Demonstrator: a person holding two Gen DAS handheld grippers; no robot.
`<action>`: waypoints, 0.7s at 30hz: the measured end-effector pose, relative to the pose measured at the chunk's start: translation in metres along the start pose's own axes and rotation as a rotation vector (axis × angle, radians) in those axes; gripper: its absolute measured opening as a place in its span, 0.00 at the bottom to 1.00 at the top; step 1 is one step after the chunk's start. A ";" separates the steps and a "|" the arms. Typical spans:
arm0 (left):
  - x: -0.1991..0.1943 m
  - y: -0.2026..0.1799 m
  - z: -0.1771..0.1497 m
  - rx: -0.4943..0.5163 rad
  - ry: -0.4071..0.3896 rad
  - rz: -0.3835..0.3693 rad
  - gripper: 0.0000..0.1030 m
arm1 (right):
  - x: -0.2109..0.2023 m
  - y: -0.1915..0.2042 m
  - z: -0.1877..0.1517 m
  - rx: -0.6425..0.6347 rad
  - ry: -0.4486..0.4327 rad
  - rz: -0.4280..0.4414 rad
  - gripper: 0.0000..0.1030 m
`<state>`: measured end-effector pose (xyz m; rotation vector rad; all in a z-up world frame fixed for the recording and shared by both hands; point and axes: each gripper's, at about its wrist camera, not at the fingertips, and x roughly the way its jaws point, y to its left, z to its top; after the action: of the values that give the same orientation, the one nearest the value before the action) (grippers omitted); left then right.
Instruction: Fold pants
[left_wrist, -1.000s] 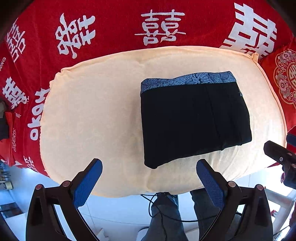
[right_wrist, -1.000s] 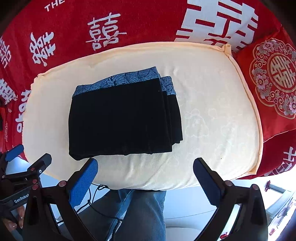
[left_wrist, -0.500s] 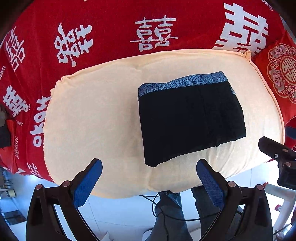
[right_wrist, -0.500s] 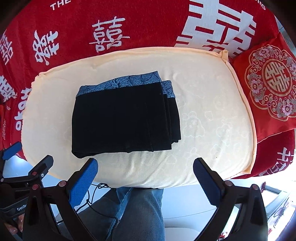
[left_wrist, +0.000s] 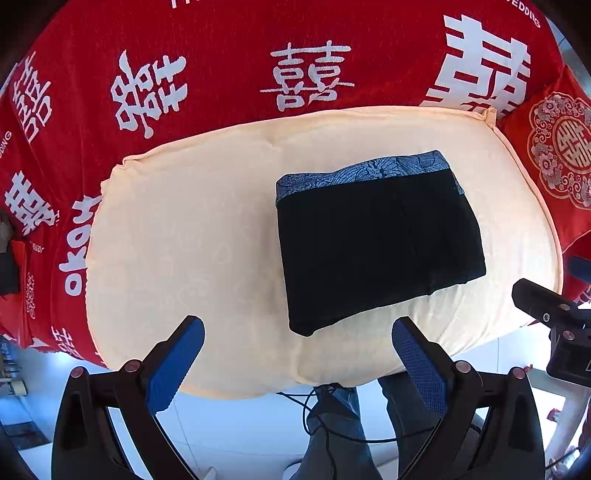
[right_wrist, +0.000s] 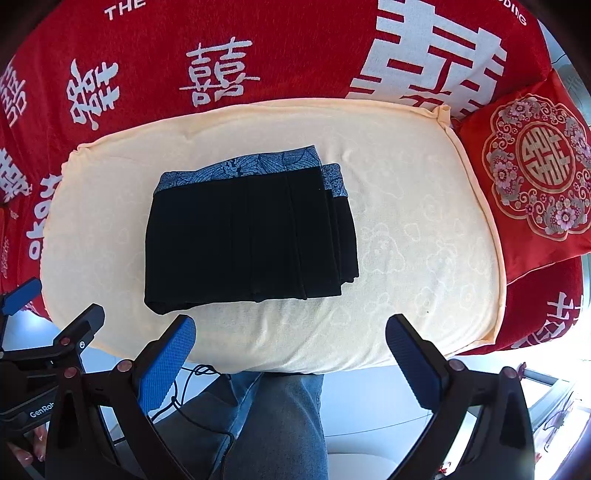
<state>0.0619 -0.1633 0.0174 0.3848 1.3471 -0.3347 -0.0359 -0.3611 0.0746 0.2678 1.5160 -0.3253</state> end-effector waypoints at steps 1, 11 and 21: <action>0.000 0.000 0.000 0.000 -0.001 0.000 0.99 | 0.000 0.000 0.000 0.002 0.000 -0.001 1.00; -0.004 0.000 -0.001 -0.001 -0.013 -0.005 0.99 | -0.004 0.001 -0.002 -0.004 -0.007 -0.016 1.00; -0.004 0.000 -0.001 -0.007 -0.014 -0.011 0.99 | -0.006 0.002 -0.002 -0.009 -0.006 -0.014 1.00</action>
<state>0.0599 -0.1629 0.0214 0.3689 1.3368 -0.3418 -0.0368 -0.3586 0.0801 0.2492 1.5139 -0.3302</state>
